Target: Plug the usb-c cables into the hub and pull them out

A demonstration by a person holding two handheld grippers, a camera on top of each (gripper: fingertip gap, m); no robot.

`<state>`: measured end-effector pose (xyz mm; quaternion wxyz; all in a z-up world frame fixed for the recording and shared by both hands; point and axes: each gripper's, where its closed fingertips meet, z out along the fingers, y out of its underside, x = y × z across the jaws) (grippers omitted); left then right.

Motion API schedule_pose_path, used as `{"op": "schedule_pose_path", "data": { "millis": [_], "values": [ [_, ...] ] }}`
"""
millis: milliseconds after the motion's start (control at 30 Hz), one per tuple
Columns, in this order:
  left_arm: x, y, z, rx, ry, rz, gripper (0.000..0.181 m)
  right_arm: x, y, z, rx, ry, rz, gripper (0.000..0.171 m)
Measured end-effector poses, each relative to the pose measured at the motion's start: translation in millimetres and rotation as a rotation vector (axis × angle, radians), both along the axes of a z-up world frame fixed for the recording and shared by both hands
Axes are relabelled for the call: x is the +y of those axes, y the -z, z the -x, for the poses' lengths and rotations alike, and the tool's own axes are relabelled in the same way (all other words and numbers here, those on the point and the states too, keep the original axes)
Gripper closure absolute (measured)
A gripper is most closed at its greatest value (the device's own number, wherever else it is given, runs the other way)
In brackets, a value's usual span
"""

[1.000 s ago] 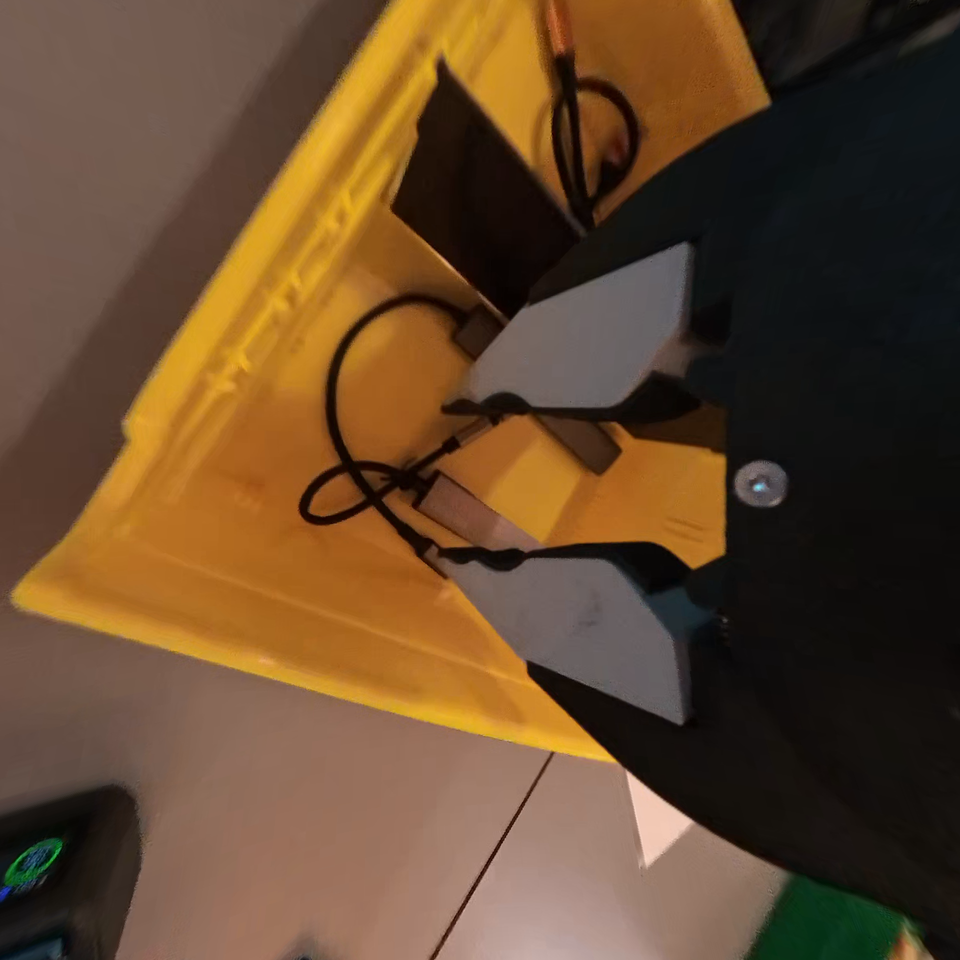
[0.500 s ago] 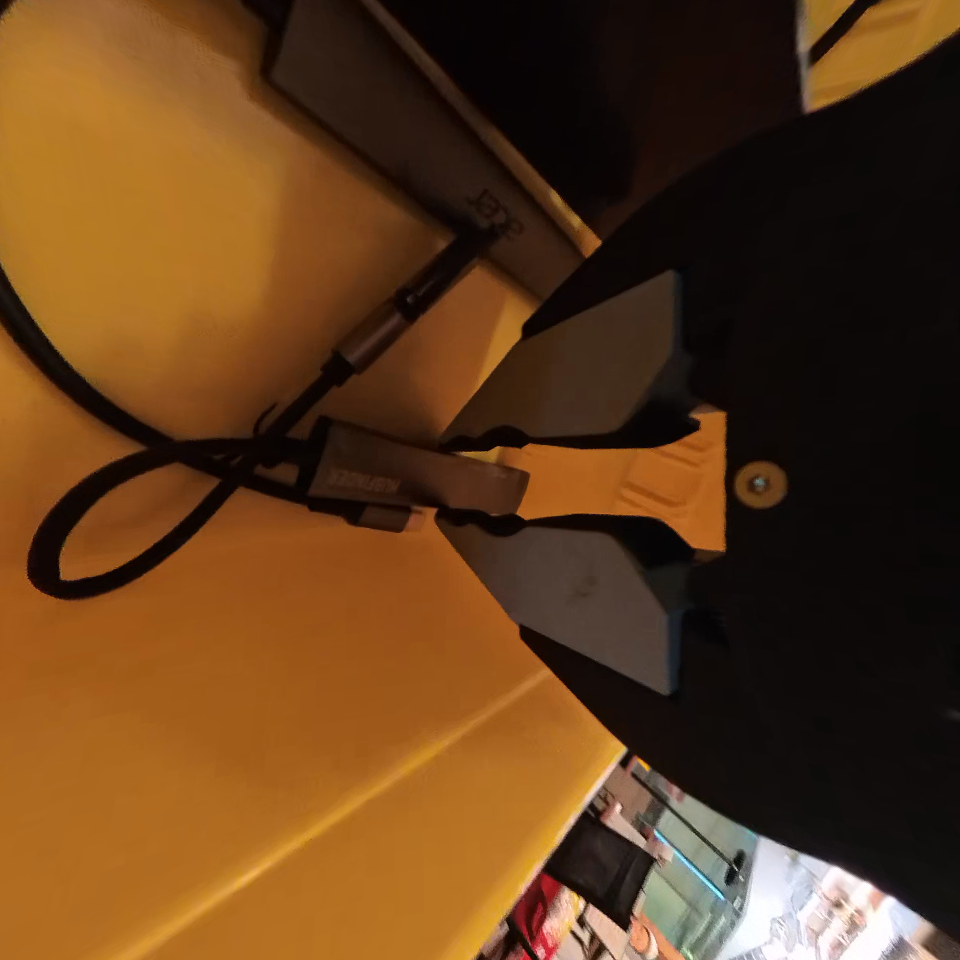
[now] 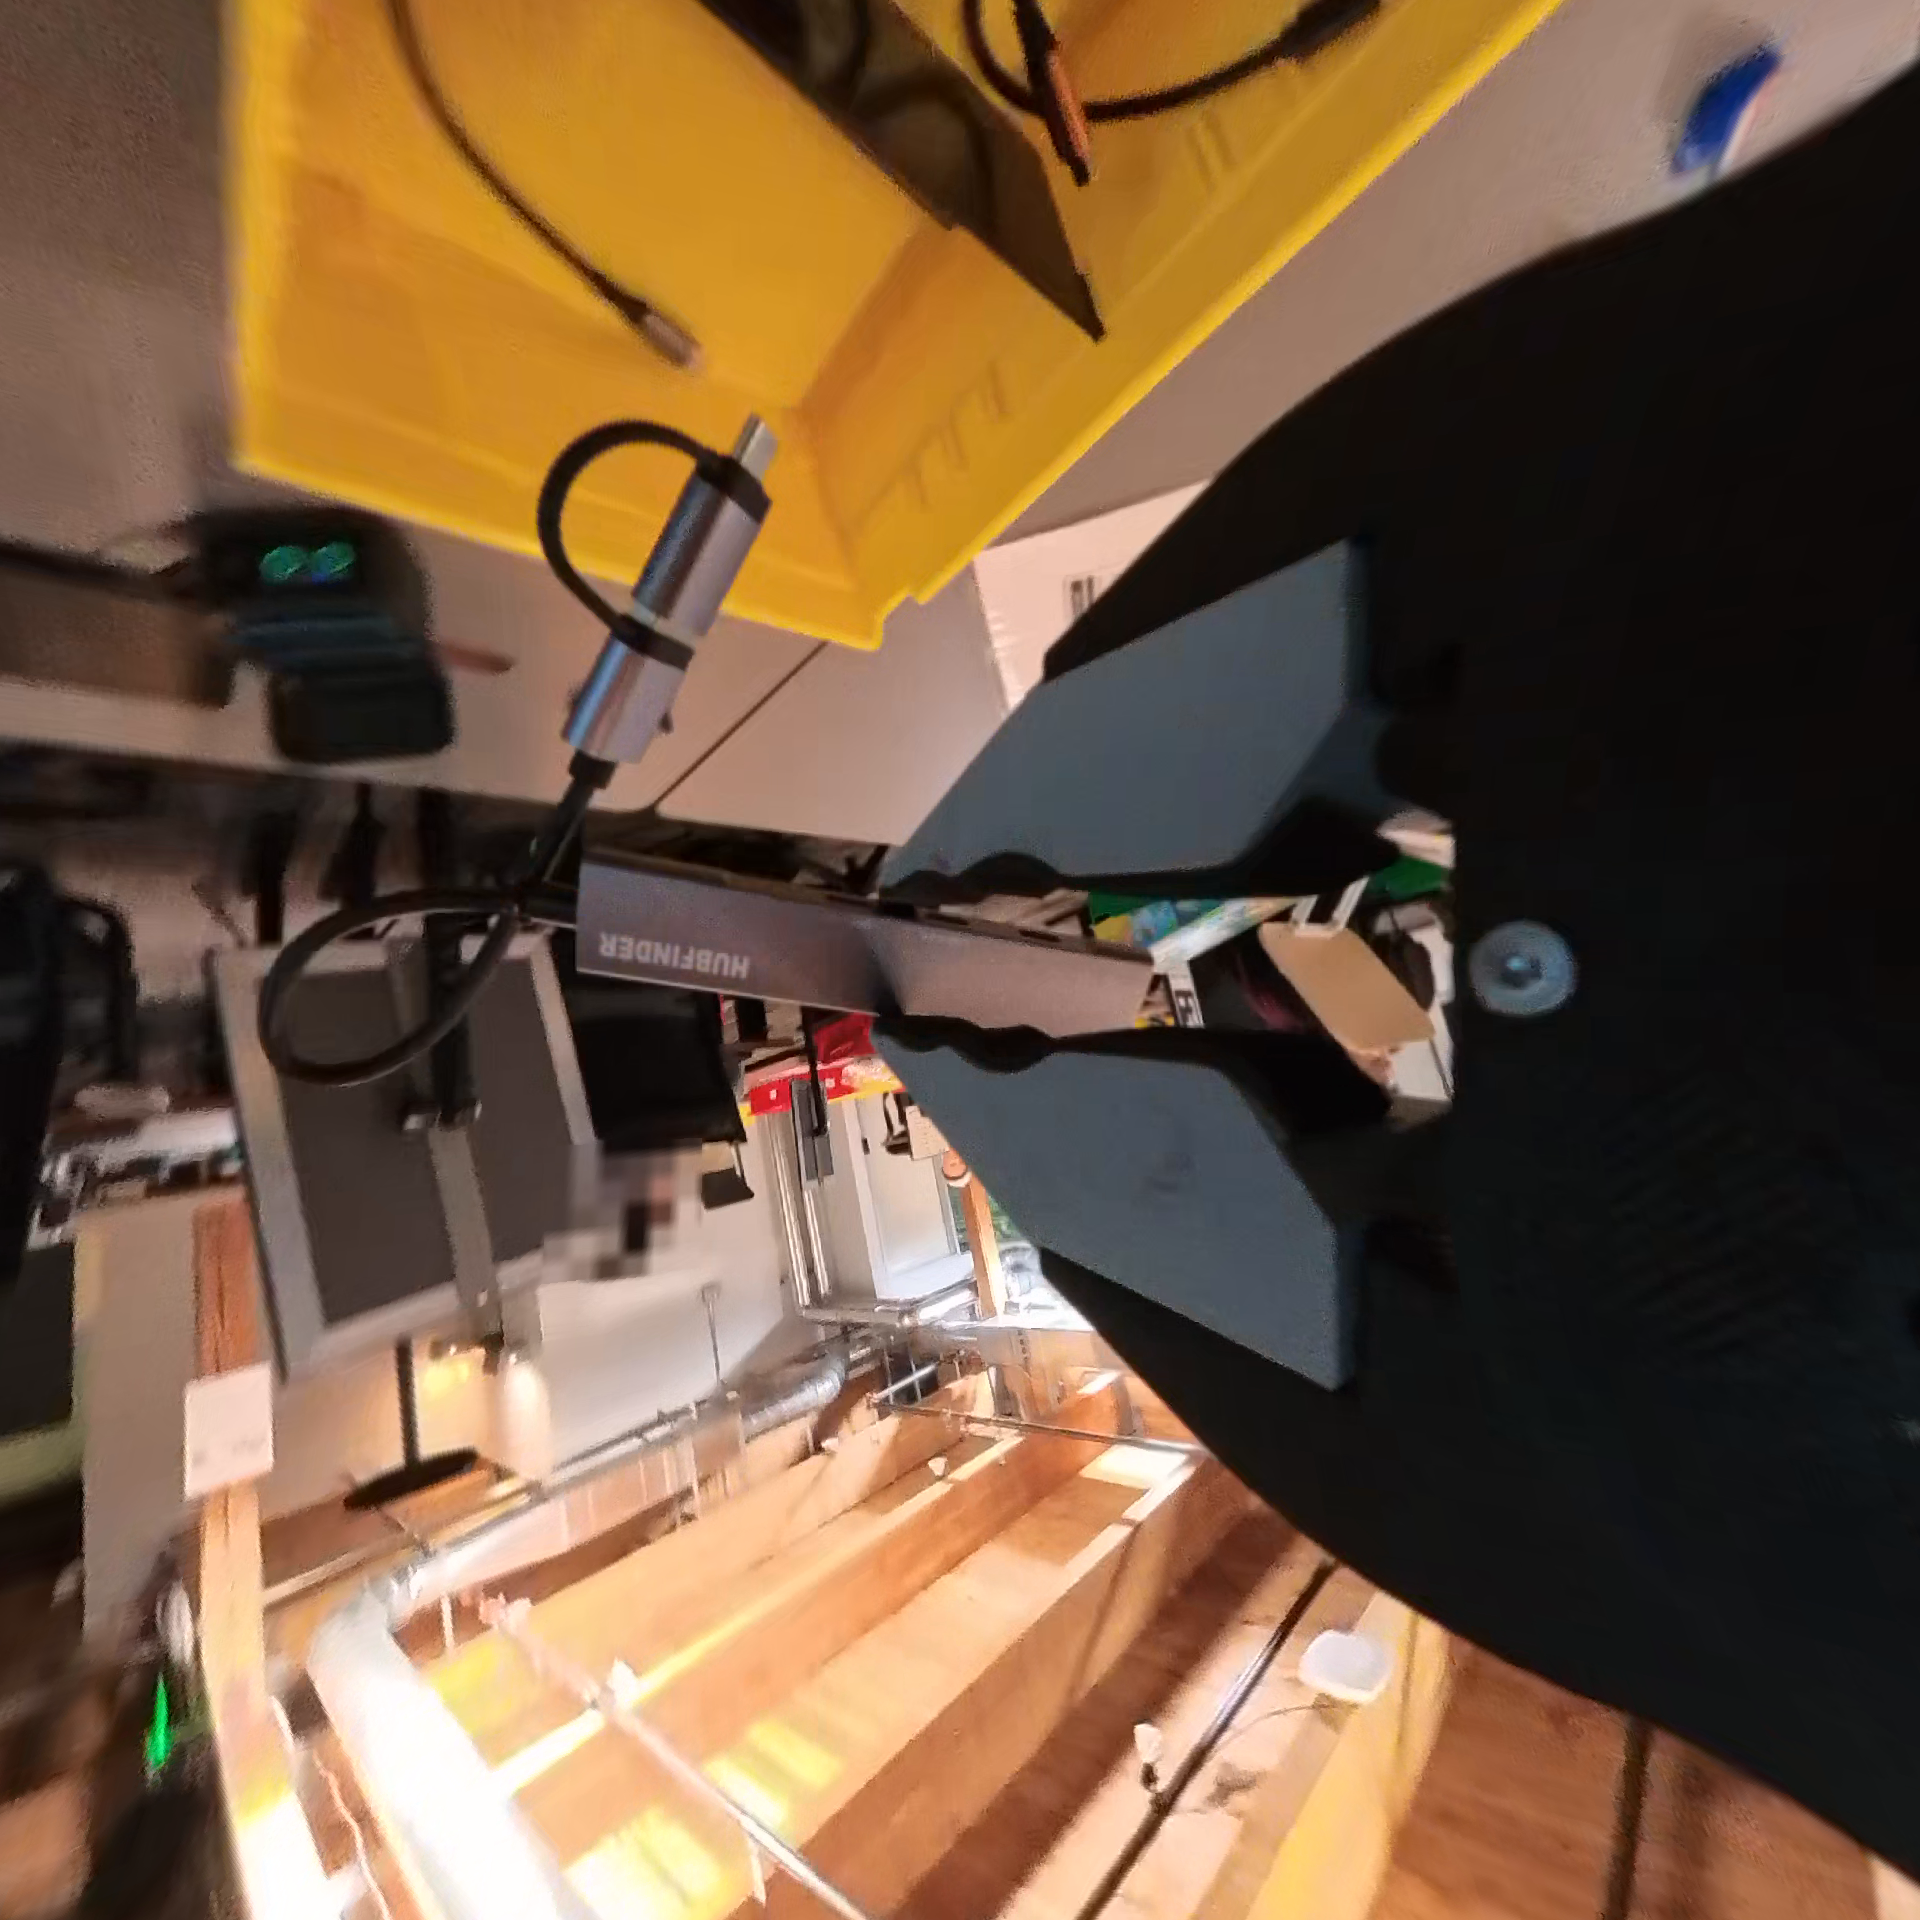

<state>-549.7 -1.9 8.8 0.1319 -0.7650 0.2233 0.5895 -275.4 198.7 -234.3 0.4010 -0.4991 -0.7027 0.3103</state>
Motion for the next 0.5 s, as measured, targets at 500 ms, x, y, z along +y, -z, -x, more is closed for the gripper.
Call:
{"op": "schedule_pose_path", "data": {
  "millis": [500],
  "values": [
    [143.8, 209.8, -264.4, -0.687, 0.238, -0.026, 0.163, 57.3, -33.9, -42.5, 0.218, 0.228, 0.117, 0.125]
  ]
}}
